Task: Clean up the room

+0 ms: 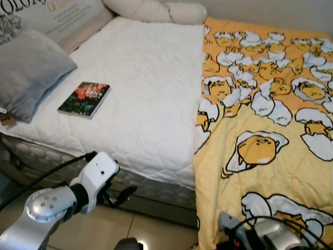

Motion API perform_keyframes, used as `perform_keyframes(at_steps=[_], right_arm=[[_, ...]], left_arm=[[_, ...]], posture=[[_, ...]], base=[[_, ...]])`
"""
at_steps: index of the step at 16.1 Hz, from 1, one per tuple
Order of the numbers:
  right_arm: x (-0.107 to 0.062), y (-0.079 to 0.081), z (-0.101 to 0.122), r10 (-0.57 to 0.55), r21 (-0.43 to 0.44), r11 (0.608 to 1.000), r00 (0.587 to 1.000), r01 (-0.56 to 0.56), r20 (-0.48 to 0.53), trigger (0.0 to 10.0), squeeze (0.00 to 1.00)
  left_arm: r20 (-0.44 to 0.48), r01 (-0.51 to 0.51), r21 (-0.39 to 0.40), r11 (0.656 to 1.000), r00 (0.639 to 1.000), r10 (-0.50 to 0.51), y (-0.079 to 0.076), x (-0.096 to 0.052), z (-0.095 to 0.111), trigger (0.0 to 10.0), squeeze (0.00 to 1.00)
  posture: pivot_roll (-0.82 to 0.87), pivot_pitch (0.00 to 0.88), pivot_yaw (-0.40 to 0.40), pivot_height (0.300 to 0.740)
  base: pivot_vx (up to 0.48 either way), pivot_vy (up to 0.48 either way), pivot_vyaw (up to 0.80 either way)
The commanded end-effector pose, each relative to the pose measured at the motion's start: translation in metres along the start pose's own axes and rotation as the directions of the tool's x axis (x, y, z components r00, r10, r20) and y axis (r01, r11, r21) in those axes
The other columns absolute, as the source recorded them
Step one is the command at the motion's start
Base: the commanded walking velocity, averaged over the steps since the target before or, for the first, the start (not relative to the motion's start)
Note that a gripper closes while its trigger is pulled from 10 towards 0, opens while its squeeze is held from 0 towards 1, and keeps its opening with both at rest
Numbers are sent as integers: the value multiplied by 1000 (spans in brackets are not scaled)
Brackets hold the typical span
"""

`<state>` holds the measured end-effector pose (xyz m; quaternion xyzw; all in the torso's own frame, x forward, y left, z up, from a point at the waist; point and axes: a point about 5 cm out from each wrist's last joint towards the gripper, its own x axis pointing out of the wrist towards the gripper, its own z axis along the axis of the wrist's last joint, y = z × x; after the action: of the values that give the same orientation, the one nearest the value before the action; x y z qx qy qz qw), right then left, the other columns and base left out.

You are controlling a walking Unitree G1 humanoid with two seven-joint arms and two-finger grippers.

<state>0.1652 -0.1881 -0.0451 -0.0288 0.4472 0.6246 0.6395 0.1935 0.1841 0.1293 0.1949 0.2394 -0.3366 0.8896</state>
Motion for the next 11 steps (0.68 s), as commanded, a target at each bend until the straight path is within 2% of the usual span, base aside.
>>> perform_keyframes(at_steps=[1, 2, 4, 5, 6, 7, 8, 10, 11], right_arm=[[3, 0, -2, -4, -13, 1000, 1000, 3, -31, 0, 0], [12, 2, 2, -4, 12, 1000, 1000, 3, 25, 0, 0], [20, 5, 7, 15, -5, 1000, 999, -15, 44, 0, 0], [22, 3, 9, -13, -21, 1000, 999, 14, 37, 1216, 0], [23, 0, 11, -66, -48, 997, 997, 68, 29, 10000, 0], [22, -5, 17, -119, -35, 992, 991, 121, 53, 10000, 0], [20, -12, 25, -179, 6, 984, 979, 180, 98, 10000, 1000], [15, -21, 38, -249, 65, 968, 951, 241, 184, 10000, 1000], [14, -21, 40, -238, 44, 971, 954, 234, 184, 10000, 1000]], left_arm=[[-3, 13, 7, 1000, 1000, -13, -1, 0, -1, 10000, 0], [-1, 24, 14, 1000, 1000, -24, -3, -2, -1, 10000, 0], [-3, 33, 25, 999, 999, -33, -5, -4, 1, 10000, 0], [-2, 32, 27, 999, 1000, -32, -5, -5, 2, 10000, 0], [-1, 30, 29, 999, 1000, -30, -5, -5, 2, 10000, 0], [0, 26, 30, 999, 1000, -26, -4, -5, 3, 10000, 0], [2, 22, 30, 999, 1000, -22, -2, -5, 3, 10000, 0], [-1, 18, 29, 999, 1000, -18, -1, -4, 1, 10000, 0], [-1, 13, 27, 1000, 1000, -13, 0, -2, 0, 10000, 0]], posture=[[211, 8, -13, 740], [215, 6, -8, 740], [216, 4, -9, 740], [216, 7, -12, 740], [216, 7, -12, 740], [216, 4, -16, 740], [214, 1, -19, 740], [211, 0, -23, 740], [208, 0, -27, 740]], base=[[0, 0, 0], [0, 0, 0], [0, 0, 0], [0, 0, 0], [0, 0, 0], [0, 0, 0], [0, 0, 0], [0, 0, 0], [0, 0, 0]])
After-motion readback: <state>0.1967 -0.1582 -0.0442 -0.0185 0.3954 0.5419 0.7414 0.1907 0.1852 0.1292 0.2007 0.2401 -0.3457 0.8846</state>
